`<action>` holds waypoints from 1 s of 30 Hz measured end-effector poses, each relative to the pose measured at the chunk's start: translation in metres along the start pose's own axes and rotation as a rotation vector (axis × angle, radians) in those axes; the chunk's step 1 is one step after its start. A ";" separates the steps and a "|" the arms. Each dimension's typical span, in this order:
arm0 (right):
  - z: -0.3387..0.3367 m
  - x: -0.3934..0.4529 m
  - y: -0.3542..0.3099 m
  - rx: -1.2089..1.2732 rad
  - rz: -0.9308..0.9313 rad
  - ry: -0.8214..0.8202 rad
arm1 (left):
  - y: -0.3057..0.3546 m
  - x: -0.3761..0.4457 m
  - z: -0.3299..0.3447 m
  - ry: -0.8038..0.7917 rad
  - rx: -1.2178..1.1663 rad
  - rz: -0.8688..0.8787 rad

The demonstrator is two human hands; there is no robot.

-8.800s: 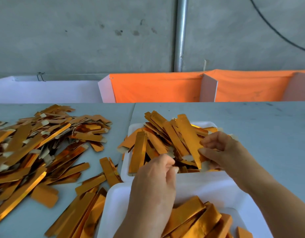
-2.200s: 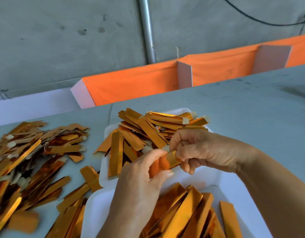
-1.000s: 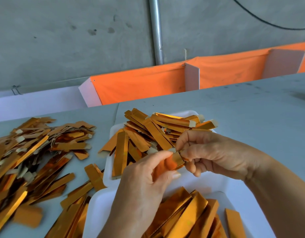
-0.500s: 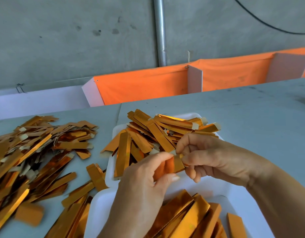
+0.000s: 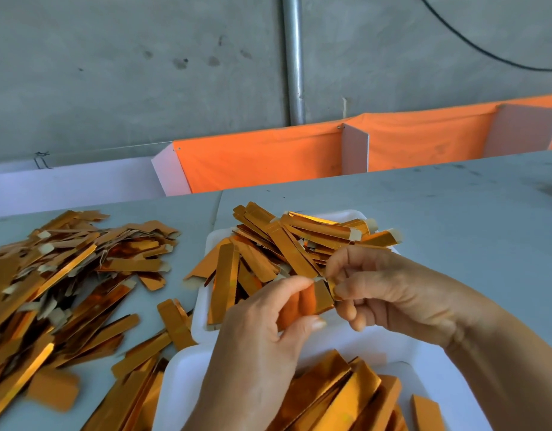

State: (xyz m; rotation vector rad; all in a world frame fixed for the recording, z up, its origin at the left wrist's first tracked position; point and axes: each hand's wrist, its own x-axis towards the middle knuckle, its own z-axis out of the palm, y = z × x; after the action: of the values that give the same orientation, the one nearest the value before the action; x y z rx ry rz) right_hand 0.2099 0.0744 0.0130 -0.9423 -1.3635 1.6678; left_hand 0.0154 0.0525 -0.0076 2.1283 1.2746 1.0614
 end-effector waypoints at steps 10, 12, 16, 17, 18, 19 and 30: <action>-0.006 -0.005 -0.005 0.079 -0.034 -0.114 | 0.004 -0.001 -0.001 0.049 0.036 0.060; -0.005 -0.005 -0.006 0.077 -0.063 -0.120 | 0.004 -0.001 -0.001 0.061 0.058 0.063; -0.003 -0.006 -0.008 0.109 -0.090 -0.148 | 0.005 -0.002 -0.001 0.067 0.070 0.073; -0.003 -0.006 -0.008 0.125 -0.090 -0.149 | 0.005 -0.001 -0.001 0.070 0.068 0.080; -0.003 -0.006 -0.008 0.133 -0.088 -0.150 | 0.006 -0.002 -0.002 0.074 0.066 0.088; -0.003 -0.006 -0.007 0.129 -0.082 -0.150 | 0.007 -0.002 -0.001 0.078 0.064 0.095; 0.001 -0.004 -0.007 0.116 -0.144 -0.066 | 0.007 -0.001 -0.001 0.096 -0.111 0.096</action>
State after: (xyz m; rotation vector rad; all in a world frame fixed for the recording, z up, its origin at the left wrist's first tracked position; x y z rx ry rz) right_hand 0.2112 0.0715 0.0203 -0.7114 -1.3300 1.6618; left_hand 0.0178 0.0484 -0.0024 2.0946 1.1373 1.2587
